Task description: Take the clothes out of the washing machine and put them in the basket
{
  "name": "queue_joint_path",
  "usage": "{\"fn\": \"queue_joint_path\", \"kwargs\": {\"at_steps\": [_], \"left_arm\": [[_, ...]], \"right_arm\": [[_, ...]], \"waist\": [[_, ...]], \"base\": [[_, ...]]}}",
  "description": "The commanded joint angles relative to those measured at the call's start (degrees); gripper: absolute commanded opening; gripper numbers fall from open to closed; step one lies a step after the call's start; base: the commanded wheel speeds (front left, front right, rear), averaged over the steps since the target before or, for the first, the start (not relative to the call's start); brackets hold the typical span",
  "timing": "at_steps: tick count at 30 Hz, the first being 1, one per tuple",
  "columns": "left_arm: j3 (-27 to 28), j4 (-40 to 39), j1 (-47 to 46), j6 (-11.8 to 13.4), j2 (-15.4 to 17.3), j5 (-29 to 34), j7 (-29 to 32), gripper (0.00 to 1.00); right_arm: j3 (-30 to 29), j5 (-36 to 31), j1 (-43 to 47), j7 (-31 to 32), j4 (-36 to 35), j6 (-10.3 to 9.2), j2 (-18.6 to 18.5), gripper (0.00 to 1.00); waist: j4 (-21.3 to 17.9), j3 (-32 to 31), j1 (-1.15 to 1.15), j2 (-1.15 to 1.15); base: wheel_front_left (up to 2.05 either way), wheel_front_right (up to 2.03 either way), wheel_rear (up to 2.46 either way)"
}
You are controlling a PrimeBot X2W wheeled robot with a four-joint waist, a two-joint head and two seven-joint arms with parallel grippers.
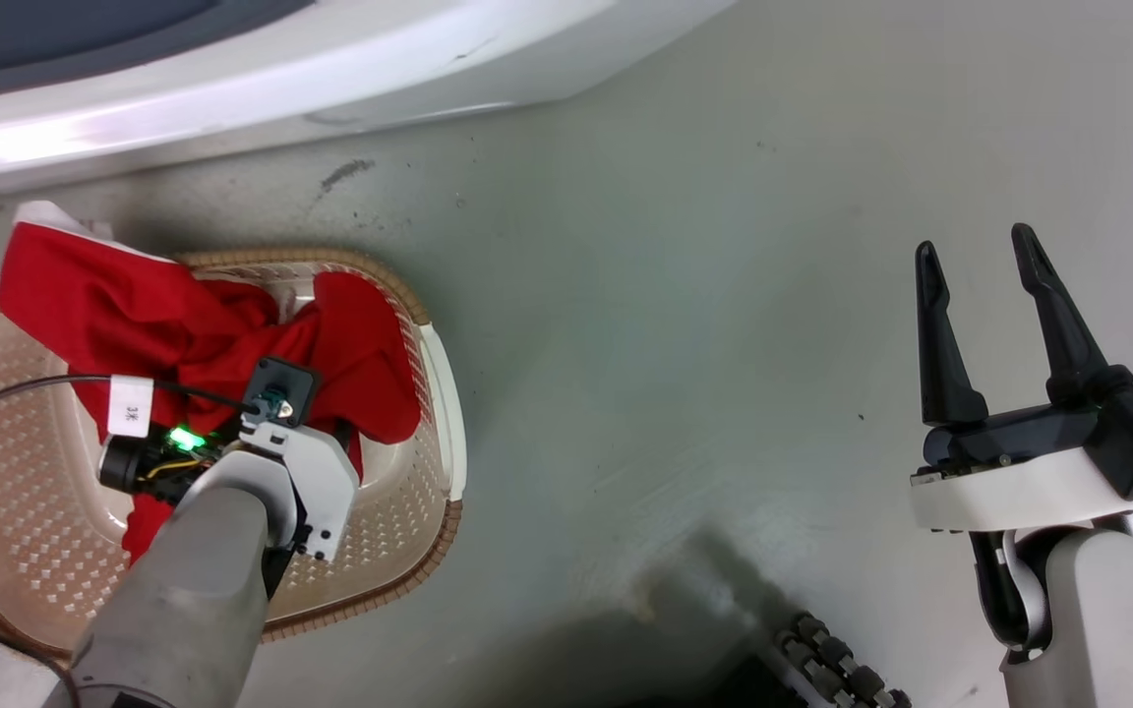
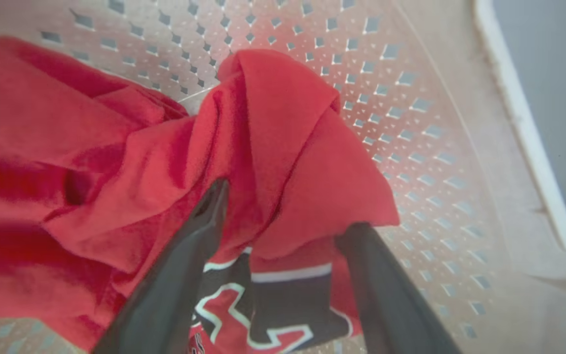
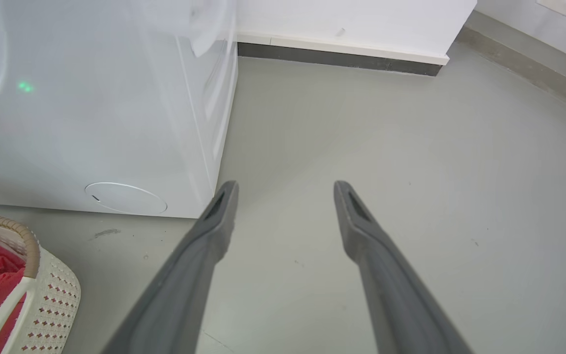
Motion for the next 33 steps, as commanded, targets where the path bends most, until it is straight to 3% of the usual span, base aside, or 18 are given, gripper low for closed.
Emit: {"fn": "queue_joint_path", "kwargs": {"at_steps": [1, 5, 16, 25, 33], "left_arm": [[0.0, 0.1, 0.6, 0.0, -0.3, -0.2, -0.2, 1.00], [-0.1, -2.2, 2.1, -0.8, -1.0, -0.3, -0.5, 1.00], [6.0, -22.5, 11.8, -1.3, -0.3, 0.0, -0.5, 1.00], [16.0, -41.3, 19.1, -0.1, 0.8, 3.0, -0.5, 1.00], [23.7, -54.3, 29.9, 2.6, -0.9, 6.7, -0.5, 1.00]], "right_arm": [[-0.2, -0.4, -0.7, -0.1, 0.2, -0.06, 0.0, 1.00], [-0.9, -1.1, -0.5, -0.1, 1.0, -0.06, 0.0, 1.00], [-4.7, -5.1, 2.5, -0.1, 4.1, -0.06, 0.0, 1.00], [-6.4, -7.0, 6.5, -0.1, 4.7, -0.06, 0.0, 1.00], [-7.0, -7.4, 11.3, -0.1, 5.4, -0.06, 0.0, 1.00]], "waist": [[0.6, -1.5, -0.01, 0.00], [2.0, -5.5, -0.01, 0.00], [8.2, -20.8, -0.01, 0.00], [14.1, -31.6, -0.01, 0.00], [17.5, -40.2, -0.01, 0.00]], "base": [[0.00, 0.00, 0.00], [0.00, 0.00, 0.00], [0.00, 0.00, 0.00], [0.00, 0.00, 0.00], [0.00, 0.00, 0.00]]}}
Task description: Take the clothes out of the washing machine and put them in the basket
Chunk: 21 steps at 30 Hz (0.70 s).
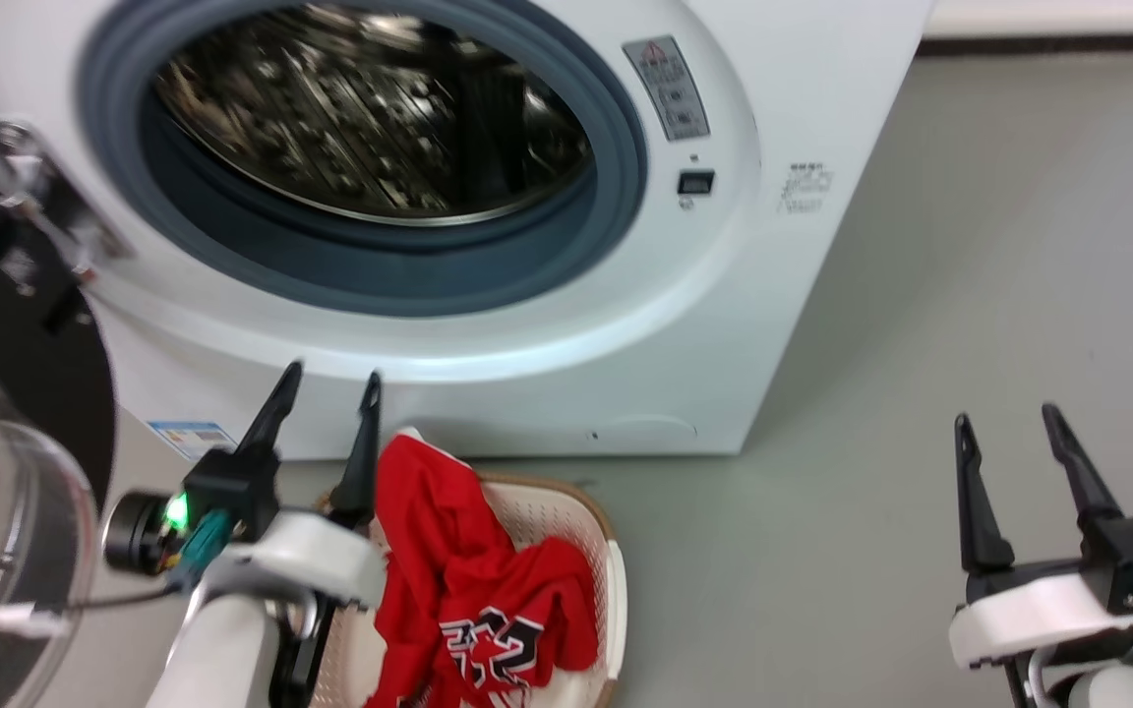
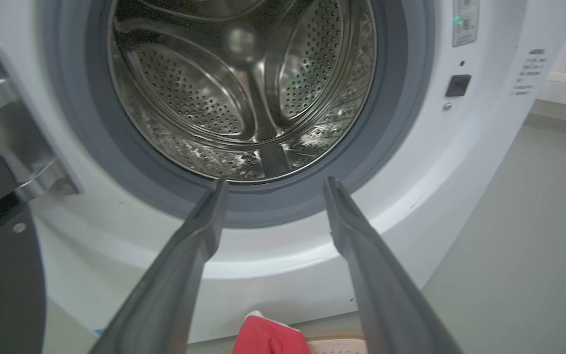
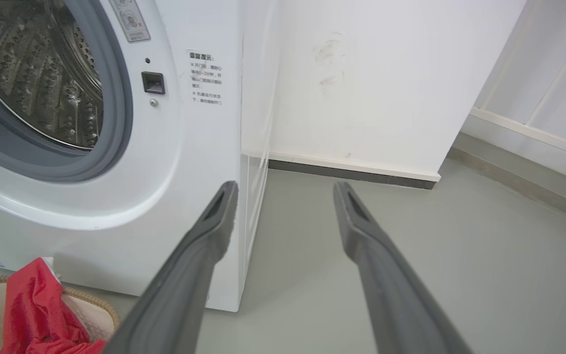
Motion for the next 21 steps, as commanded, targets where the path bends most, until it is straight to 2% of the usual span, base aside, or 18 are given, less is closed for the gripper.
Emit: {"fn": "queue_joint_path", "kwargs": {"at_steps": [1, 12, 21], "left_arm": [[0.8, -0.6, 1.6, 0.3, -0.4, 0.0, -0.1, 1.00], [9.3, -13.5, 19.1, 2.6, -5.7, 5.0, -0.1, 1.00], [10.0, -17.2, 26.2, 3.5, -8.2, 9.2, -0.1, 1.00]], "right_arm": [[0.0, 0.3, 0.9, -0.1, 0.0, -0.06, 0.0, 1.00], [1.0, 3.2, 9.0, -0.1, -2.7, -0.06, 0.0, 1.00], [1.8, 4.3, 12.8, -0.1, -4.3, -0.06, 0.0, 1.00]], "waist": [[3.1, -4.9, 0.02, 0.00], [3.2, -11.8, 0.02, 0.00], [1.6, -14.4, 0.02, 0.00]], "base": [[0.00, 0.00, 0.00], [0.00, 0.00, 0.00], [0.00, 0.00, 0.00]]}}
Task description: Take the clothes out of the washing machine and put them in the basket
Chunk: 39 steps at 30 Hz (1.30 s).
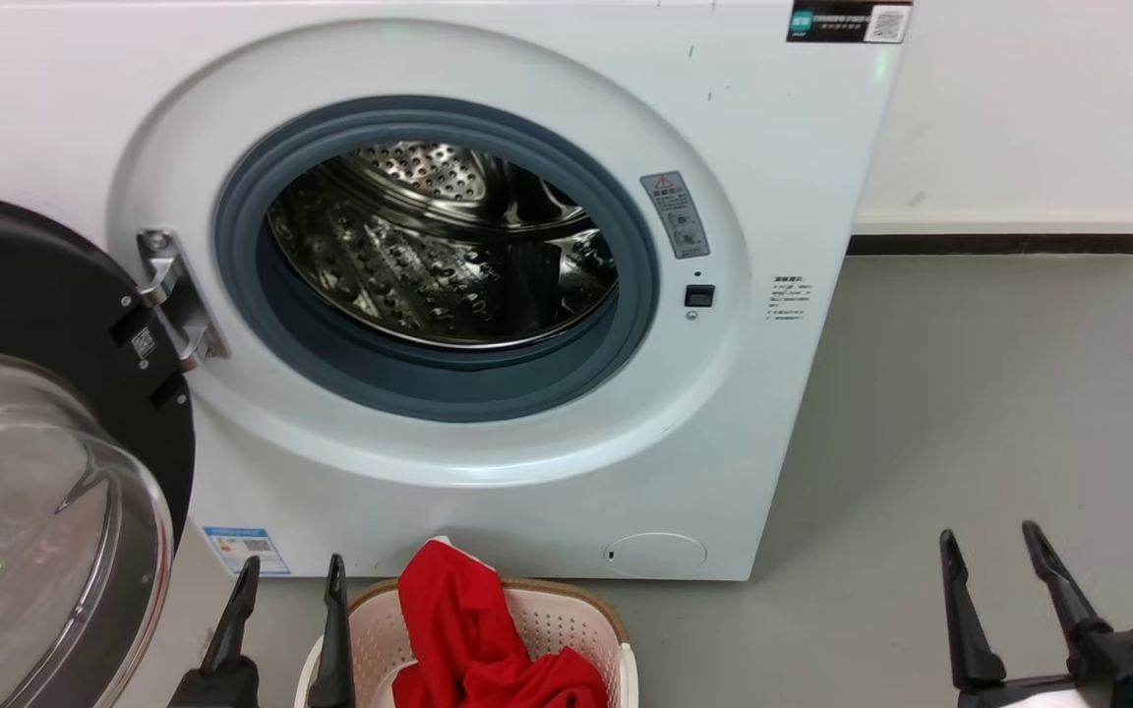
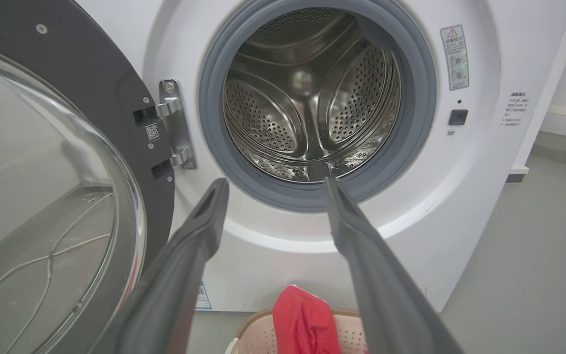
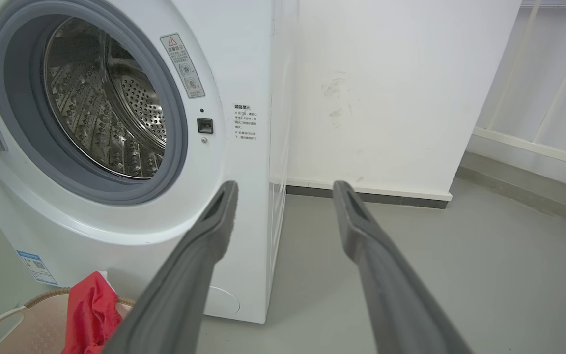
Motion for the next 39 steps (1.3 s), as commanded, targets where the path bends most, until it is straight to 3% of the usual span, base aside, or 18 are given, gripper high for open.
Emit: {"fn": "queue_joint_path", "kwargs": {"at_steps": [1, 11, 39], "left_arm": [[0.2, -0.2, 0.8, 0.4, -0.1, 0.2, -0.1, 1.00], [-0.3, 1.1, 1.1, 0.4, -0.9, 3.0, -0.1, 1.00], [0.6, 4.1, -0.4, 1.5, -1.2, 3.0, -0.1, 1.00]], "right_arm": [[0.3, 0.3, 0.7, -0.1, -0.3, -0.06, 0.0, 1.00], [-0.2, 0.7, -0.7, -0.1, 0.3, -0.06, 0.0, 1.00], [0.1, 0.5, -1.3, -0.1, 1.3, -0.06, 0.0, 1.00]], "waist": [[-0.7, -0.5, 0.01, -0.01], [-1.9, -1.5, 0.01, -0.01], [-2.7, -0.7, 0.01, -0.01]], "base": [[0.00, 0.00, 0.00], [0.00, 0.00, 0.00], [0.00, 0.00, 0.00]]}}
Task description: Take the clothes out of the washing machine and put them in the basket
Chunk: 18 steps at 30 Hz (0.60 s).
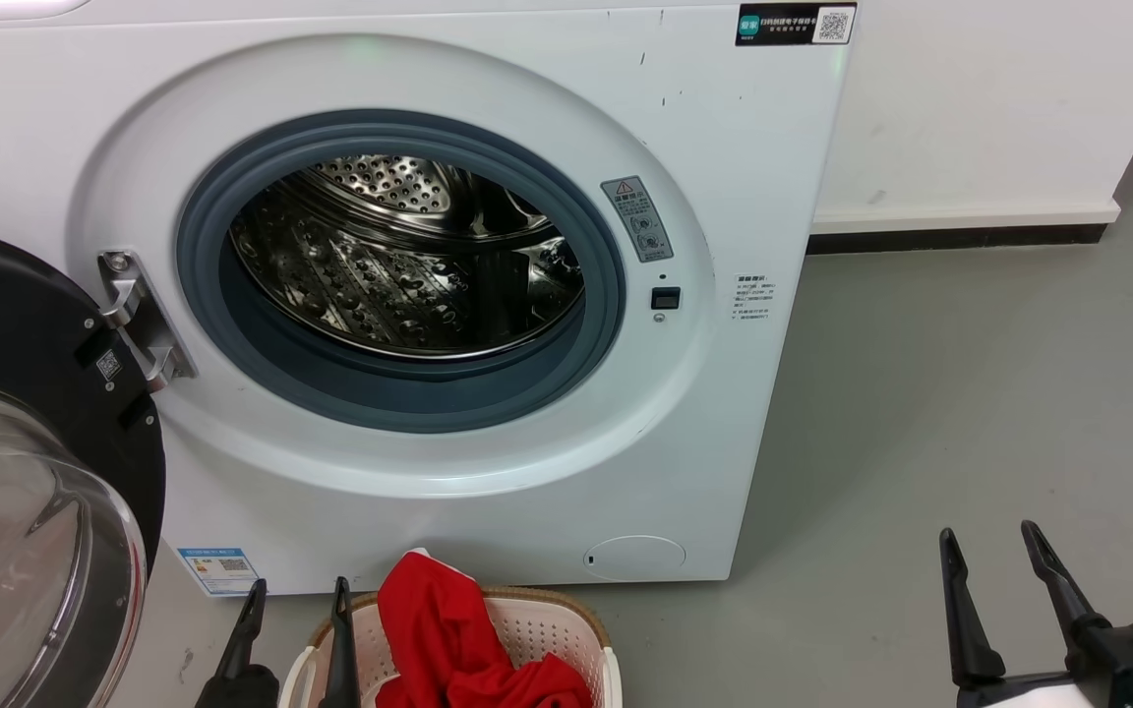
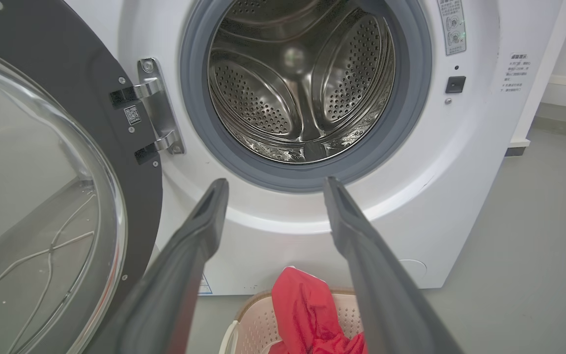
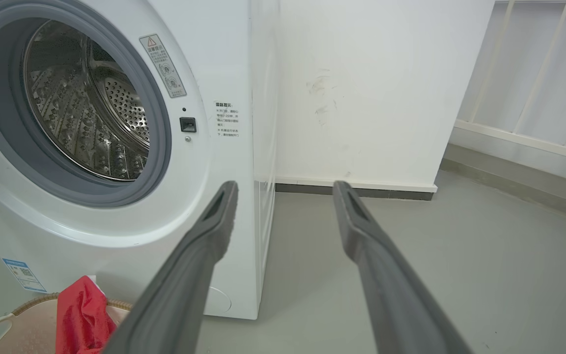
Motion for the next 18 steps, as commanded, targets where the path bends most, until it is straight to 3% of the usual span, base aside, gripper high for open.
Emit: {"fn": "queue_joint_path", "kwargs": {"at_steps": [1, 2, 6, 18], "left_arm": [[0.2, 0.1, -0.7, 0.1, 0.0, -0.4, -0.1, 1.00], [0.1, 0.0, 0.0, 0.0, 0.0, -0.2, 0.0, 0.00], [0.3, 2.2, 0.4, -0.1, -0.4, -1.2, 0.6, 0.00], [1.7, 3.5, -2.5, -1.8, -0.5, -15.8, 4.1, 0.00]], "right_arm": [[0.0, 0.0, -0.7, -0.1, 0.0, -0.06, -0.1, 1.00], [0.0, 0.0, -0.1, 0.0, 0.0, 0.00, 0.0, 0.00], [0.0, 0.8, 0.6, 0.2, 1.9, 0.01, 0.1, 0.00], [-0.4, 15.8, -1.9, 3.7, 3.2, 0.00, 0.1, 0.00]], "waist": [[0.0, 0.0, 0.00, 0.00], [0.0, 0.0, 0.00, 0.00], [0.0, 0.1, 0.00, 0.00], [0.3, 0.4, 0.00, 0.00]], "base": [[0.00, 0.00, 0.00], [0.00, 0.00, 0.00], [0.00, 0.00, 0.00], [0.00, 0.00, 0.00]]}}
